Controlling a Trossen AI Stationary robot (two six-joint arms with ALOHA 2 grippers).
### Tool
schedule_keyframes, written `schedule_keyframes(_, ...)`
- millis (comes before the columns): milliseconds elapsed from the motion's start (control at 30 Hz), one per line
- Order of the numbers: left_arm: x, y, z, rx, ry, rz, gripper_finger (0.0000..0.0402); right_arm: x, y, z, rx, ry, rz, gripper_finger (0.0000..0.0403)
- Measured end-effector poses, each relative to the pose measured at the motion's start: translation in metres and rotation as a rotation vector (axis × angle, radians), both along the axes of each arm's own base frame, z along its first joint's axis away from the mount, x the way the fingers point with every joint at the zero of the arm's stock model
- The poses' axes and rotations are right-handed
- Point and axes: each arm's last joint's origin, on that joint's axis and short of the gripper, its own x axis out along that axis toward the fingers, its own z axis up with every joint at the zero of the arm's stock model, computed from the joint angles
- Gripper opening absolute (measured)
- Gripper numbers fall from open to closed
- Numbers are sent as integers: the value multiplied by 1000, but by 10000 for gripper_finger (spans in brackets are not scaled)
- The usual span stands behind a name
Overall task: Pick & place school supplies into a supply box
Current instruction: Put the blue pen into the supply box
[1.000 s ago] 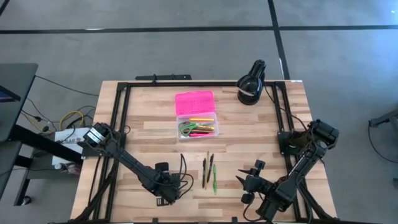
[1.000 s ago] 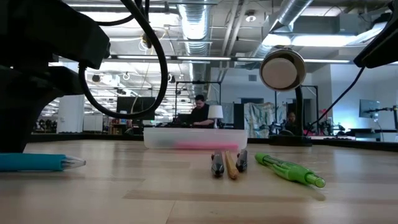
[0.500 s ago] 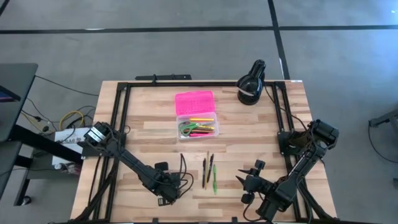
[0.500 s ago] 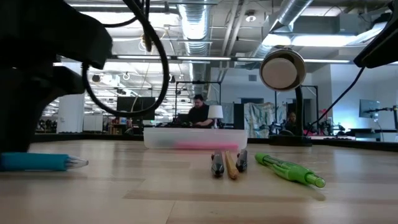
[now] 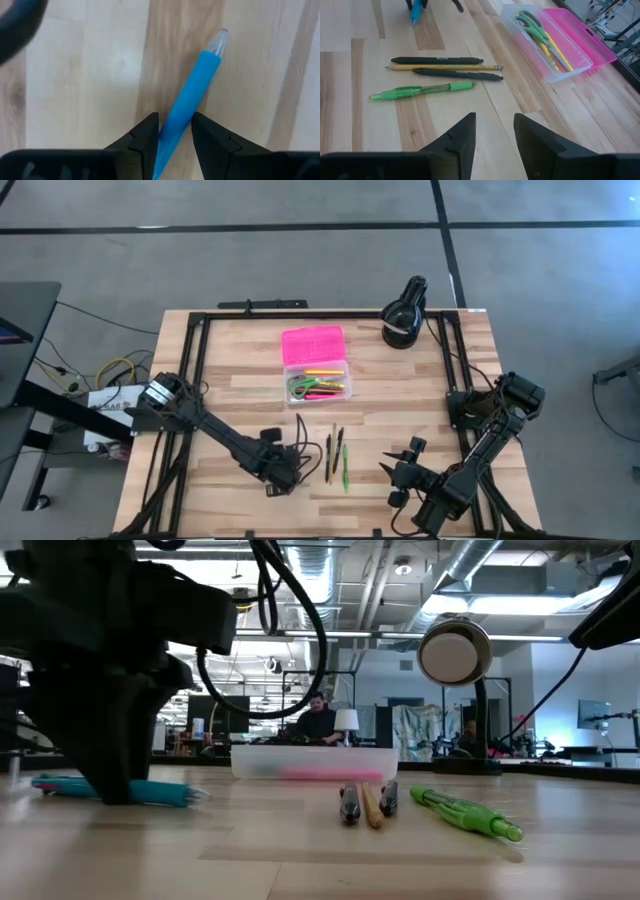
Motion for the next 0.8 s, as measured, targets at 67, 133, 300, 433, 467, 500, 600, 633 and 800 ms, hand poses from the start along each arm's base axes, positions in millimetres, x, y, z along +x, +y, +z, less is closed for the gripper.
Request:
schedule_keyframes(67,2,2,0,2,-1,-7,112,0,0,0,0,0,0,128)
schedule_keyframes(133,3,4,0,4,0,-10,112,0,0,0,0,0,0,128)
schedule_keyframes(300,6,10,0,15,-4,7,112,0,0,0,-3,2,0,128)
schedule_keyframes(433,9,17,0,32,-9,30,112,0,0,0,-3,2,0,128)
schedule_keyframes(467,9,19,0,37,-11,36,112,0,0,0,-3,2,0,128)
schedule_keyframes(500,10,21,0,43,-12,42,112,0,0,0,-3,2,0,128)
schedule_keyframes(600,12,26,1,66,-17,43,112,0,0,0,-3,2,0,128)
schedule_keyframes(633,13,28,1,77,-20,44,112,0,0,0,-4,3,0,128)
schedule_keyframes(800,18,35,12,139,-35,38,111,0,-1,0,-8,5,0,128)
